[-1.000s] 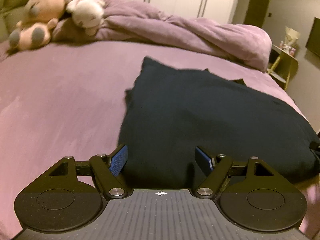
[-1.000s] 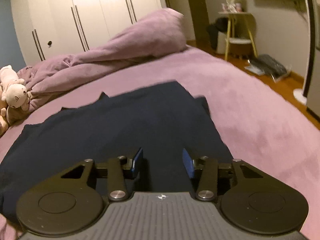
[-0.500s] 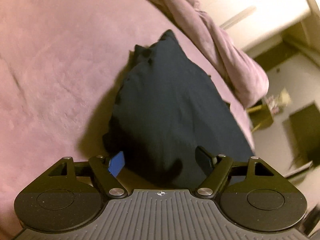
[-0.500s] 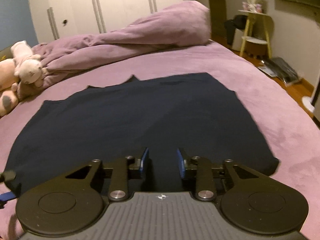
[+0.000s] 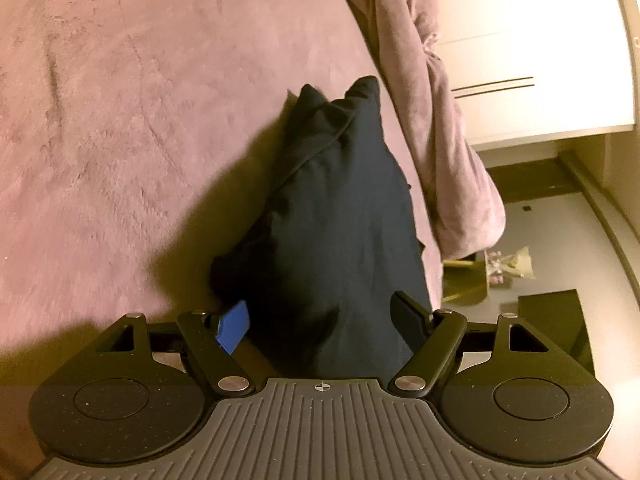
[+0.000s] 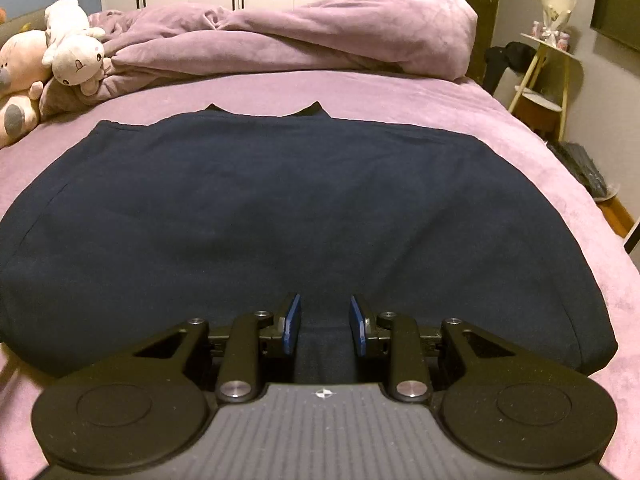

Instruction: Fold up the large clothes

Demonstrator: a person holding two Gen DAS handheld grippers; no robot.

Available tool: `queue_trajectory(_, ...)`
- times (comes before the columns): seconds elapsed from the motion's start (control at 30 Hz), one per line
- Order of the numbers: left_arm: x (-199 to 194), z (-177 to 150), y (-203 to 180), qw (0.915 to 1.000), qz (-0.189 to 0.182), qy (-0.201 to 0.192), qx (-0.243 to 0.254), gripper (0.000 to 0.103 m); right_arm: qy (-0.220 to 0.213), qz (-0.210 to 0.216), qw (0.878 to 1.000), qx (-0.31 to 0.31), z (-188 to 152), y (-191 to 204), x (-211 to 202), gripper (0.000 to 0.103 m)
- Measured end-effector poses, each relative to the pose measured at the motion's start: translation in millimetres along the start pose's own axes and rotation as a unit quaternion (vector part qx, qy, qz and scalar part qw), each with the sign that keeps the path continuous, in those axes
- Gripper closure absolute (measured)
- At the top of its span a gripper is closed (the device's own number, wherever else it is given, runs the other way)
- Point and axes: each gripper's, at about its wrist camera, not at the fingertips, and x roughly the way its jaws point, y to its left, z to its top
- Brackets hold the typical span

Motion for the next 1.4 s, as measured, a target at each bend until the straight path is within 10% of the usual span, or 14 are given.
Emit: queue_trajectory(1.4,22.4,21.3,28.3,0.9962,-0.045,0.025,-0.070,0.020,-0.014,0.045,0.998,0.043,-3.1,-12.2,-16.3,0.053)
